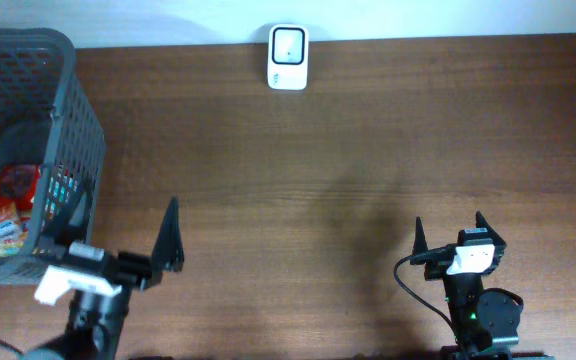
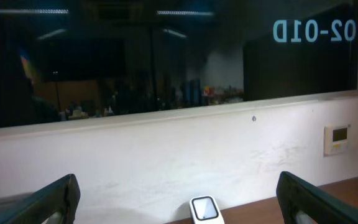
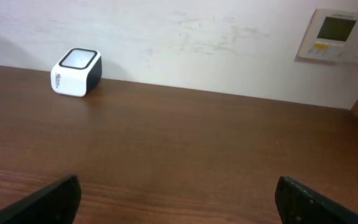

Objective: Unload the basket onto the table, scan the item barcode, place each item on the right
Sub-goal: 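Reach into the basket and grasp the green tissue pack with left gripper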

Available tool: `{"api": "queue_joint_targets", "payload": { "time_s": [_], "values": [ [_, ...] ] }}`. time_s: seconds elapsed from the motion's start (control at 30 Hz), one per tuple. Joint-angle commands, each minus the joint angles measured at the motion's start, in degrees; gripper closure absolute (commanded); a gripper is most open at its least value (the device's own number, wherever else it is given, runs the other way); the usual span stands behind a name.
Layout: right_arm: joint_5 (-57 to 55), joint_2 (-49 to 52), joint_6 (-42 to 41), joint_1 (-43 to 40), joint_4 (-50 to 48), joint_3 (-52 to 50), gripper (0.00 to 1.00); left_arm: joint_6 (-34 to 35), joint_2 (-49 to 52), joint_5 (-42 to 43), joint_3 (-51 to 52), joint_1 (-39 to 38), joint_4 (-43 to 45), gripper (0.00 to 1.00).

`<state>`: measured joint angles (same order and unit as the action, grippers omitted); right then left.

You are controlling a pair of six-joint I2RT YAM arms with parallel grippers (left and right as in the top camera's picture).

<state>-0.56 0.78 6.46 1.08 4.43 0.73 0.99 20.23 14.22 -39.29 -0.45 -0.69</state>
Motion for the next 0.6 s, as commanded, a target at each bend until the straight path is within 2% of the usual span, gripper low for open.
{"api": "queue_joint_targets", "payload": {
  "time_s": [0.0, 0.07, 0.1, 0.17, 0.23, 0.27, 0.33, 0.37, 0.43, 0.5, 0.57],
  "values": [
    [-0.1, -0.3, 0.2, -0.3, 0.3, -0.4, 0.01, -1.9, 4.7, 0.2, -1.3, 0.2, 3.0, 0.01],
    [-0.1, -0.3, 0.2, -0.3, 0.3, -0.4, 0.01, -1.1, 8.8, -5.4, -3.4, 0.2, 4.9, 0.01],
    [-0.1, -0.3, 0.2, -0.3, 0.3, -0.4, 0.01, -0.8, 13.0, -11.9, -8.6, 0.2, 0.5, 0.01],
    [-0.1, -0.3, 0.2, -0.3, 0.3, -0.4, 0.01, -0.8, 25.2, -18.9, -25.6, 0.2, -16.3, 0.01],
    [-0.1, -0.3, 0.2, -0.3, 0.3, -0.4, 0.01, -0.9, 36.2, -19.0, -40.2, 0.2, -28.6, 0.01],
    [-0.1, -0.3, 0.2, -0.3, 0.3, -0.4, 0.02, -3.5, 44.9, -19.0, -51.9, 0.2, -36.9, 0.01],
    [-0.1, -0.3, 0.2, -0.3, 0.3, -0.4, 0.01, -5.8, 55.4, -19.2, -66.8, 1.5, -44.3, 0.01],
    [-0.1, -0.3, 0.2, -0.3, 0.3, -0.4, 0.01, -5.4, 59.8, -19.2, -73.2, 3.2, -45.8, 0.01],
    [-0.1, -0.3, 0.2, -0.3, 0.3, -0.4, 0.02, 0.8, 66.8, -19.2, -82.0, 9.3, -46.8, 0.01],
    [-0.1, -0.3, 0.2, -0.3, 0.3, -0.4, 0.01, 4.5, 70.8, -20.4, -84.6, 17.1, -46.1, 0.01],
    [-0.1, -0.3, 0.2, -0.3, 0.3, -0.4, 0.02, 4.6, 73.6, -20.9, -84.5, 25.0, -48.1, 0.01]
  ]
}}
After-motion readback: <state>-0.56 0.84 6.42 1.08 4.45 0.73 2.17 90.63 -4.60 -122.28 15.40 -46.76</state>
